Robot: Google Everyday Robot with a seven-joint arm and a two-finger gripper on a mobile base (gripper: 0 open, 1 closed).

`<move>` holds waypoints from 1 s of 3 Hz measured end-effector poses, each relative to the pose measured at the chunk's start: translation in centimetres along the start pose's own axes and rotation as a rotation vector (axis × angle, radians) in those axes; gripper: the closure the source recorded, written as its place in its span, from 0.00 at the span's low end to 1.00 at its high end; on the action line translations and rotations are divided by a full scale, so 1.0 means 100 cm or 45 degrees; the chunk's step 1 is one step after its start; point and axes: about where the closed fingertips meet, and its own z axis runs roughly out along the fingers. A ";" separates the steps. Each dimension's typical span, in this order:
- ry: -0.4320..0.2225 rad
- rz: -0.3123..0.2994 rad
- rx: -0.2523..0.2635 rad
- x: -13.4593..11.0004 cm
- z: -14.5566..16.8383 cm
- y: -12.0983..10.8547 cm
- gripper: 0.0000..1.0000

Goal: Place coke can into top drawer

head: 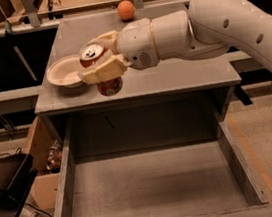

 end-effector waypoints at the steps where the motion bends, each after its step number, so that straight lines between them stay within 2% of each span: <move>1: -0.029 0.046 -0.293 0.014 0.010 0.050 1.00; 2: -0.062 0.168 -0.581 0.052 0.020 0.090 1.00; 3: -0.069 0.161 -0.583 0.059 0.026 0.099 1.00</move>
Offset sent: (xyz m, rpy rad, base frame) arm -0.0965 0.0156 -0.1243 0.0131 0.4105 0.6093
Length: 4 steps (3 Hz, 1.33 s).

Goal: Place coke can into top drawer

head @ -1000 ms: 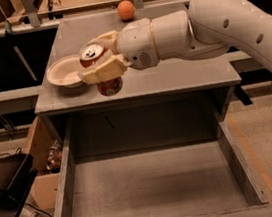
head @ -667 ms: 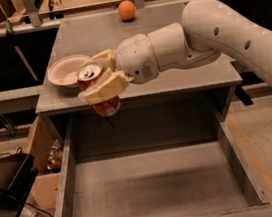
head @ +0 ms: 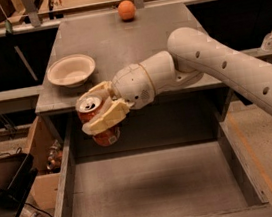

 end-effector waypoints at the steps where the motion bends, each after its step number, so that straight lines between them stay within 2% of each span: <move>1: -0.077 -0.019 0.043 0.022 0.014 0.018 1.00; 2: -0.182 -0.019 0.089 0.067 0.036 0.045 1.00; 3: -0.308 0.012 0.167 0.127 0.061 0.071 1.00; 4: -0.351 0.046 0.218 0.175 0.078 0.075 1.00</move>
Offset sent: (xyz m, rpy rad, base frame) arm -0.1198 0.0180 -0.1735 0.2189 0.0954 -0.0783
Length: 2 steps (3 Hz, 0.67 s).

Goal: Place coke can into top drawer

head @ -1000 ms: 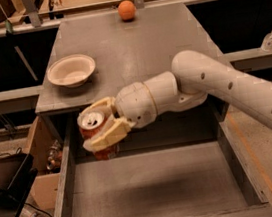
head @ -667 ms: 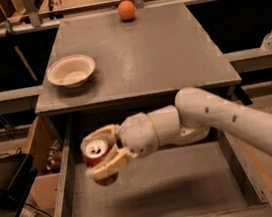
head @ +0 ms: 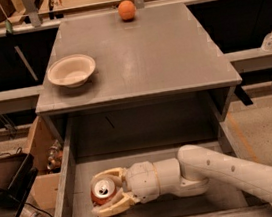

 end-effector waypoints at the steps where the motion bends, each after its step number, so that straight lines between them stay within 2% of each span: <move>1: 0.014 0.026 0.015 0.035 0.005 -0.004 1.00; 2: 0.012 0.027 0.010 0.034 0.006 -0.004 0.74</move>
Offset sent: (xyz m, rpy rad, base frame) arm 0.0015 0.0064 -0.0303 -0.0120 0.0170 -0.0093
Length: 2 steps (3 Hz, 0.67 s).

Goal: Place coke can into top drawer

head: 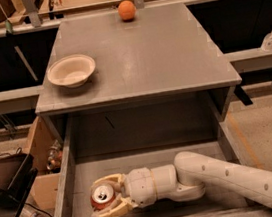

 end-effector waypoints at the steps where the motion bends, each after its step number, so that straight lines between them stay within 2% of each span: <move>1: 0.000 0.000 -0.003 0.000 0.001 0.001 0.51; 2: -0.001 -0.001 -0.007 0.000 0.002 0.001 0.29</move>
Offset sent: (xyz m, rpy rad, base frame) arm -0.0005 0.0007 0.0002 0.0004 -0.0002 0.0020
